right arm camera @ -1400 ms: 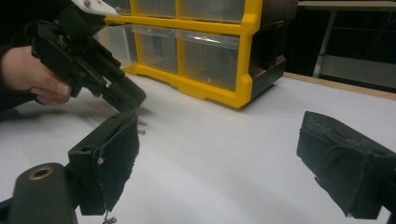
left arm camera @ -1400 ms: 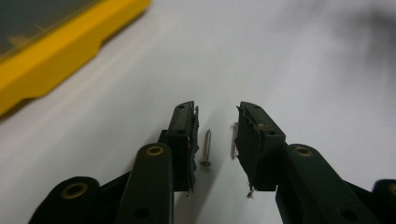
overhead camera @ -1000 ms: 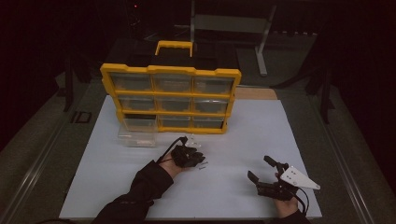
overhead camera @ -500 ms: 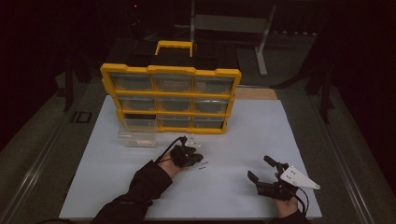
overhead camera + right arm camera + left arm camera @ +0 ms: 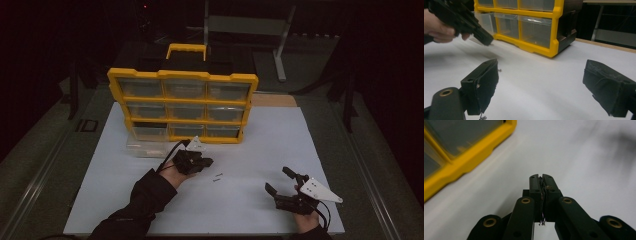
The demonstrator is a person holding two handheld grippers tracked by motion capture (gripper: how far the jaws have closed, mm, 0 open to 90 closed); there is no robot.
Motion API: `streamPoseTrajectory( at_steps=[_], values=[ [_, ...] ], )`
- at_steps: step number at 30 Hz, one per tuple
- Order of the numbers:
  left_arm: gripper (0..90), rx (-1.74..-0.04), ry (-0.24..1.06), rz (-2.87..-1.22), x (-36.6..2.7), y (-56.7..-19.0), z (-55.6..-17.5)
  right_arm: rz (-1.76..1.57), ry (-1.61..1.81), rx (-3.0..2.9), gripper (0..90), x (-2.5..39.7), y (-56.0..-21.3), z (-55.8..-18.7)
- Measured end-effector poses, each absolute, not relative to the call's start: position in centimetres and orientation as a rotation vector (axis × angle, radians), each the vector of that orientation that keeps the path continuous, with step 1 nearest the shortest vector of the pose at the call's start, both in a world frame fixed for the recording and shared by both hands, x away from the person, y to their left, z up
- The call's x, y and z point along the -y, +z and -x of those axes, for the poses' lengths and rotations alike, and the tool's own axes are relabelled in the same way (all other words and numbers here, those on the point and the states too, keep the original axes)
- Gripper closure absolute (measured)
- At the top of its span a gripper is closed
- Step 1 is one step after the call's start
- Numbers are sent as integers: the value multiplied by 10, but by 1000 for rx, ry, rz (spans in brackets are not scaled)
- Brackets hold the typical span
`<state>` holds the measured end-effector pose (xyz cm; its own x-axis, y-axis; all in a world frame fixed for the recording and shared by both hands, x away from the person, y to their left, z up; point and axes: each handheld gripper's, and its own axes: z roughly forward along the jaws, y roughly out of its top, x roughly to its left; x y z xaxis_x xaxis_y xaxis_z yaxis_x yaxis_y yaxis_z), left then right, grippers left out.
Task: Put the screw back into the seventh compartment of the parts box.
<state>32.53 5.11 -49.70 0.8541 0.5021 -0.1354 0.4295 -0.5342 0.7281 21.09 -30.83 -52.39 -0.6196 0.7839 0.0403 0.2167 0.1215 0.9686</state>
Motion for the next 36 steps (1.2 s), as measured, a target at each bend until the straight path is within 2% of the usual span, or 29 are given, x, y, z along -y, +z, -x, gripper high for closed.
streamPoseTrajectory(
  at_steps=[20, 36],
  values=[
    [865, -666, 252, -2088, -96, -415, -316, -965, 1517, -1915, 131, 308, -524, -212],
    [865, -768, 383, -2009, -147, -389, -316, -968, 1515, -1920, 131, 307, -525, -212]
  ],
)
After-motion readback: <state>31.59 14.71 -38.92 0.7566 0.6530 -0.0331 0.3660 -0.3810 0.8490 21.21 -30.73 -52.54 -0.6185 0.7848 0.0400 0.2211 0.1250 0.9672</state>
